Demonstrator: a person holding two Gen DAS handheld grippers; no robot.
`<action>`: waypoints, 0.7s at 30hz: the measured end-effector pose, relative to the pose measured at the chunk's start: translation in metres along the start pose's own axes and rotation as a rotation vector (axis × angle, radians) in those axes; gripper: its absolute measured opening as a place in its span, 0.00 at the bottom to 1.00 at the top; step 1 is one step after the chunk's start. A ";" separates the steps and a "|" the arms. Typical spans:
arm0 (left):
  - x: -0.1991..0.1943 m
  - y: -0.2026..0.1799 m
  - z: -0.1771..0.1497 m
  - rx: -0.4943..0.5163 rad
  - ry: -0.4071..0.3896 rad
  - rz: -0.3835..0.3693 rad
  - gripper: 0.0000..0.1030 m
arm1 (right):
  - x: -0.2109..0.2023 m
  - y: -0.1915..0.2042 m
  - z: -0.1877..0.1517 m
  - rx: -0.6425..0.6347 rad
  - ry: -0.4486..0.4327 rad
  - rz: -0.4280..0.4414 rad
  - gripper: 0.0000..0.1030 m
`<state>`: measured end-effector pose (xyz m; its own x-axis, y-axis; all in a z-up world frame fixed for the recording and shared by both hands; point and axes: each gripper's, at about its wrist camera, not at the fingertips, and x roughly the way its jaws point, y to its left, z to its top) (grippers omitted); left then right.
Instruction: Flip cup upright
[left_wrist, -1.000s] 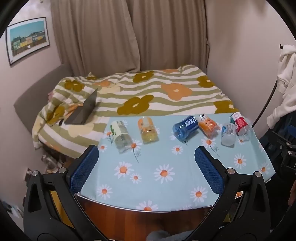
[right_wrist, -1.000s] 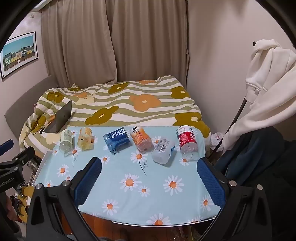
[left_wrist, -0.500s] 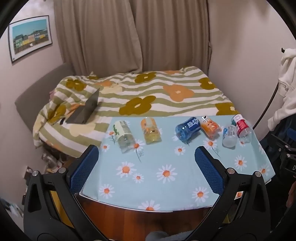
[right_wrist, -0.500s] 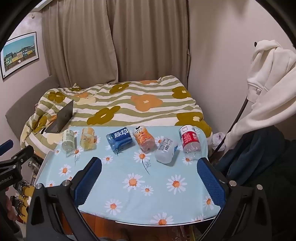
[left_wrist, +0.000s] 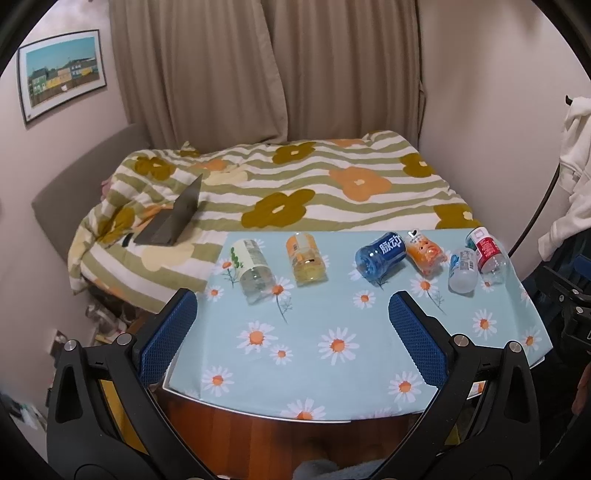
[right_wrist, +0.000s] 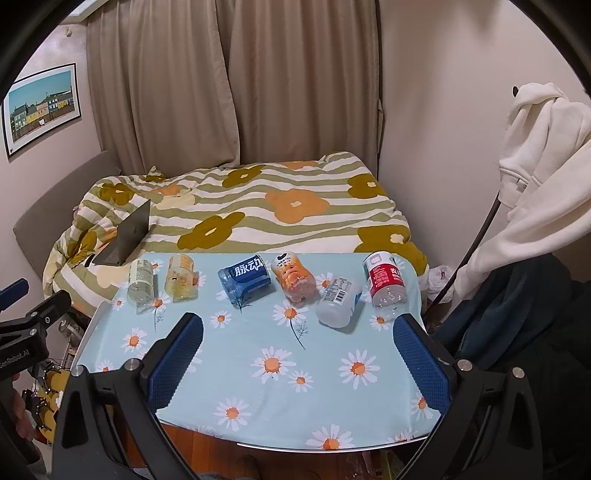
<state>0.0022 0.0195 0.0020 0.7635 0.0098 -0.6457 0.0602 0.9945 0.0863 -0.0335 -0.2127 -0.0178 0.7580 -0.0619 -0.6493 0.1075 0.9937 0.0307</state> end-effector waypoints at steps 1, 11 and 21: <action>0.000 0.000 0.000 0.000 0.002 0.000 1.00 | 0.000 -0.001 0.000 0.000 0.000 0.001 1.00; -0.001 -0.001 -0.004 0.001 -0.007 0.001 1.00 | 0.000 0.000 -0.001 0.003 -0.001 -0.001 1.00; -0.001 -0.002 -0.002 0.000 -0.003 0.001 1.00 | 0.001 -0.001 -0.001 0.003 0.000 0.001 1.00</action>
<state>0.0006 0.0173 0.0009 0.7658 0.0104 -0.6430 0.0595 0.9944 0.0870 -0.0336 -0.2136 -0.0187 0.7579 -0.0614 -0.6494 0.1088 0.9935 0.0330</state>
